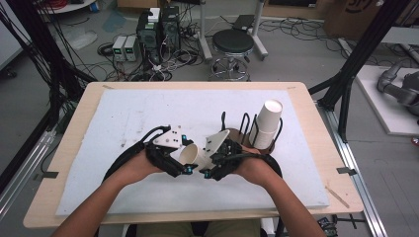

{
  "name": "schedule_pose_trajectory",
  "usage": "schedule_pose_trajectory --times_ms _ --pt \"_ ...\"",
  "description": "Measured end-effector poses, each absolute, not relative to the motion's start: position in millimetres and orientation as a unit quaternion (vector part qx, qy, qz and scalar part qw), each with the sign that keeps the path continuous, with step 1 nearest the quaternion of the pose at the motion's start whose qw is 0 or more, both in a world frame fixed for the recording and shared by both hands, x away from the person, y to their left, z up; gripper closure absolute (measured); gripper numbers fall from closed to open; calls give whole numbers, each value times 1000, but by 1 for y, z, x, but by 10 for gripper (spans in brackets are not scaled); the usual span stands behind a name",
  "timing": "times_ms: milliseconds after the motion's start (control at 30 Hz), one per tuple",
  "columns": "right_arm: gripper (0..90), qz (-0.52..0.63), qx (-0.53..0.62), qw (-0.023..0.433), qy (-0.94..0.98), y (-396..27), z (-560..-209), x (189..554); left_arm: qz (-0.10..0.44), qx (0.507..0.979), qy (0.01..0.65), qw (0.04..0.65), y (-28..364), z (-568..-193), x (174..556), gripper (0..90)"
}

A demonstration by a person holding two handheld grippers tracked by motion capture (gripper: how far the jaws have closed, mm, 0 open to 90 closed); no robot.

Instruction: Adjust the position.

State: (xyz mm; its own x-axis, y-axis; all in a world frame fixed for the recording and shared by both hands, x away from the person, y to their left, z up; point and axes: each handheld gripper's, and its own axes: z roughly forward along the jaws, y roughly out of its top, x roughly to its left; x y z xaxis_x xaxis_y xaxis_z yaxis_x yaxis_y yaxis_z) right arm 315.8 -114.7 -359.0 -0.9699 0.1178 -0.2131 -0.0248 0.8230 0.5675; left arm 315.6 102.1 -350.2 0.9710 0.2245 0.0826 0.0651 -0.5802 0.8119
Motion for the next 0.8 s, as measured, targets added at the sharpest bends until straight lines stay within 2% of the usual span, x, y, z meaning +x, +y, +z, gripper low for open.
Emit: schedule_pose_trajectory --times_ms 167,400,433,533,567,800 --pt "361 332 46 108 936 -123 -361 316 83 854 106 503 108 -353 316 187" --pt "362 357 73 102 926 -136 -364 320 87 810 125 567 120 -349 316 181" --pt "362 369 85 100 920 -141 -366 320 90 788 135 594 128 -349 315 181" --pt "362 384 97 99 913 -148 -368 319 96 768 148 615 136 -352 314 178" --pt "362 399 110 104 904 -154 -373 318 105 748 164 634 145 -358 313 175" --pt "360 469 150 113 863 -178 -388 313 133 713 207 656 170 -380 310 172"
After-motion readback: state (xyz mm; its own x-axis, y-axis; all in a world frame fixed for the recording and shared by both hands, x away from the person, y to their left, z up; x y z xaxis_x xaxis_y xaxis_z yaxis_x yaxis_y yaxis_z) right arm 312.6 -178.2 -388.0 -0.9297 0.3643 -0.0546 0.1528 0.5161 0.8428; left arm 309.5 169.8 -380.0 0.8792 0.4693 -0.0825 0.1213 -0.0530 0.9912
